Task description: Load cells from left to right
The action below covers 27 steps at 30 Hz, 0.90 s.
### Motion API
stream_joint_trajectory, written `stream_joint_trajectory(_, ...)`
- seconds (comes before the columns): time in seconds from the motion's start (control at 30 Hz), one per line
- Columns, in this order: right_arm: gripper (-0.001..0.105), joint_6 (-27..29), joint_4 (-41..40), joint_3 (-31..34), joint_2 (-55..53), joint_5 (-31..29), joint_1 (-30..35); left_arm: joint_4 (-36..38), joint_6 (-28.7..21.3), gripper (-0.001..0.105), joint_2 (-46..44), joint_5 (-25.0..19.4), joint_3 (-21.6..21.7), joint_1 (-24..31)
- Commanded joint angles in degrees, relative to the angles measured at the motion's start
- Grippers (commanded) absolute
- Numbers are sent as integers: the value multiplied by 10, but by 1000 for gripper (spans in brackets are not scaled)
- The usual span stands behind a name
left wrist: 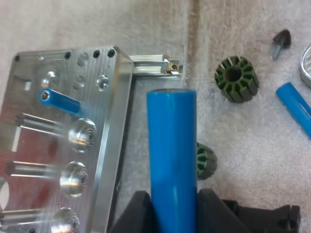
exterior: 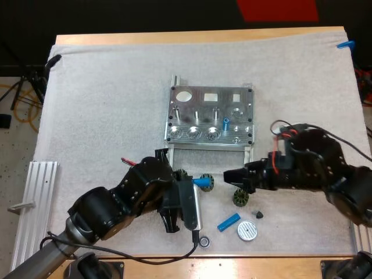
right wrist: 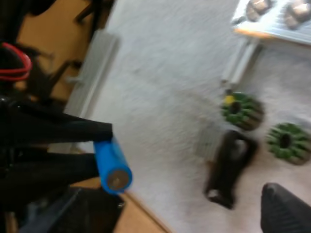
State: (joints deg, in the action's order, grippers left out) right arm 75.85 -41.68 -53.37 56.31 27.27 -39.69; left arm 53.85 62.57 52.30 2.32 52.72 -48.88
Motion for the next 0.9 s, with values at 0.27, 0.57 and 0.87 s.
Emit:
stream_joint_trajectory(0.27, 56, 6, 72, -1, 70, 125, 1, -4, 0, 0, -2, 26, 3, -3)
stream_joint_trajectory(0.57, 56, 6, 74, -1, 92, 155, 1, -21, 0, 0, 0, 25, 3, -3)
stream_joint_trajectory(0.87, 56, 1, 95, -1, 92, 180, 1, -40, 0, 0, 0, 26, 3, -3)
